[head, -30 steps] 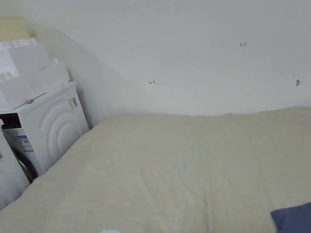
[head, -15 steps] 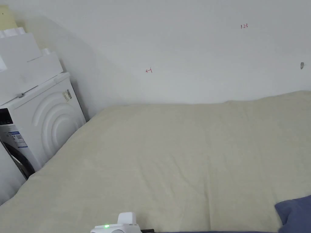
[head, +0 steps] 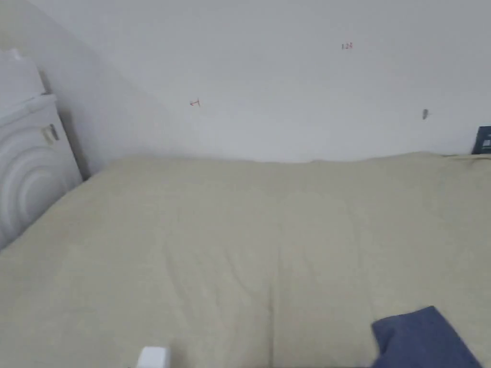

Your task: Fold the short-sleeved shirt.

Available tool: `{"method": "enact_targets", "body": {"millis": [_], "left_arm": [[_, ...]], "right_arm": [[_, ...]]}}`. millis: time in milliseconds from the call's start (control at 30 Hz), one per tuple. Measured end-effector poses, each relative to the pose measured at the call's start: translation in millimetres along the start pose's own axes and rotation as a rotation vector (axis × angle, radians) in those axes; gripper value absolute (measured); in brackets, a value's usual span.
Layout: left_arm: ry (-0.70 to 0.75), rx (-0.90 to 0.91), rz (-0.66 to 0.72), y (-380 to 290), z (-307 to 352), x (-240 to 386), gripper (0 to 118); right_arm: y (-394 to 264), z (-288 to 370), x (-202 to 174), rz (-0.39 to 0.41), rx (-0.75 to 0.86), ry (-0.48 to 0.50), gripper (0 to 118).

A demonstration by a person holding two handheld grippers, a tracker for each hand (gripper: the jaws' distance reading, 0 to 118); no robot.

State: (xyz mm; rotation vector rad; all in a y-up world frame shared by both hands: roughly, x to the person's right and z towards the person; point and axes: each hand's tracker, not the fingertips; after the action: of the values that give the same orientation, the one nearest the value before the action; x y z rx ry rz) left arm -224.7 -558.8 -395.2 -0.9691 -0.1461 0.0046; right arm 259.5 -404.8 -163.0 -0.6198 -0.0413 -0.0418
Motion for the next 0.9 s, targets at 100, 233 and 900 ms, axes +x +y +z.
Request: {"method": "enact_targets", "body": {"millis": [100,233,900], "left_arm": [[-0.013,-0.022,-0.029,-1.8,12.8,10.0,8],[-0.012,-0.047,-0.020,-0.3,4.1,8.6,9],[-0.092,0.047,0.001,13.1,103.1,48.6,8]], "right_arm": [[33.2,-47.3,30.4,0.046,-0.090,-0.038,78],[64.5,-134.6,81.7,-0.054,-0.279,-0.027,86],[61.4,-206.7,102.3,-0.118,-0.381,0.019,2]]}}
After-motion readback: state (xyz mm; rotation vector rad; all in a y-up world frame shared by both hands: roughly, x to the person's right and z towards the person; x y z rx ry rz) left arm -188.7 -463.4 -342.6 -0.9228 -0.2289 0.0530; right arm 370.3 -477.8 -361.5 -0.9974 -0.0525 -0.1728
